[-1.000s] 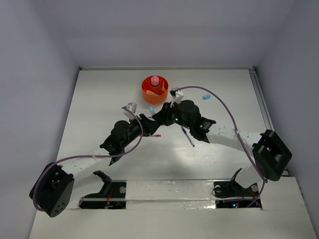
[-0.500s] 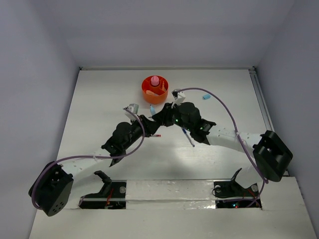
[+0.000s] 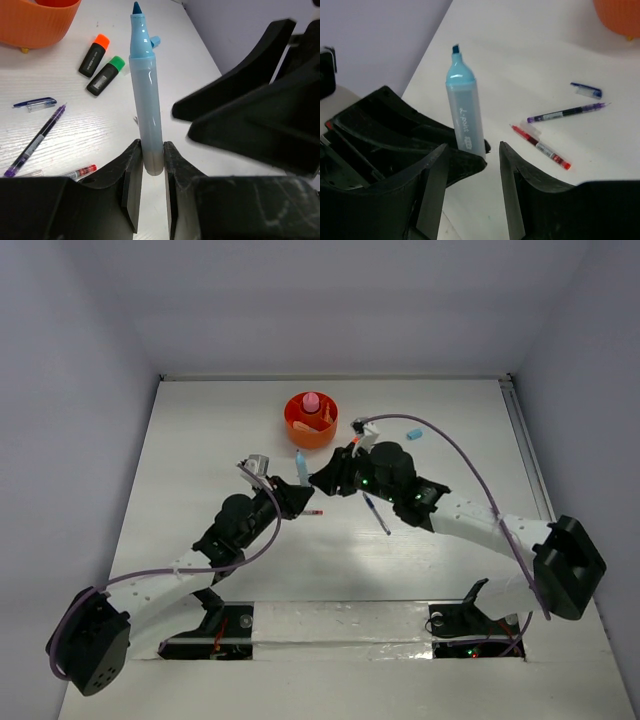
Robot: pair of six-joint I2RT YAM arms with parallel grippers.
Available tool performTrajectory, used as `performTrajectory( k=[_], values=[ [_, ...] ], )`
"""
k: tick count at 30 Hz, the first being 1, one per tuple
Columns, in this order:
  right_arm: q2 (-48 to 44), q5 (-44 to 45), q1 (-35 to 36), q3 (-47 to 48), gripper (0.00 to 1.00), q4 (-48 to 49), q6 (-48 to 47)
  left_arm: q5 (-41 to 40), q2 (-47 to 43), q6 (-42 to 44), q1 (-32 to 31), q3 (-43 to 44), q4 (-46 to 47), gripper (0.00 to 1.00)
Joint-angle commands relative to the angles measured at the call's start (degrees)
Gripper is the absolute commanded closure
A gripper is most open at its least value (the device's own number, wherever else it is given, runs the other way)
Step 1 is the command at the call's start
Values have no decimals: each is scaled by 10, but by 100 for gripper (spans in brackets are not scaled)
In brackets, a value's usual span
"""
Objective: Sort the stationery into containers
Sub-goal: Pick up the pen from the center of the board, then pick up the pen cap from the center of the board.
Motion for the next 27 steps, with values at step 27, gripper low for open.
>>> performTrajectory(
  k=[27],
  values=[
    [306,163,-373,256,26,-248,-88,7,-128,96,-3,-23,-82,100]
  ],
)
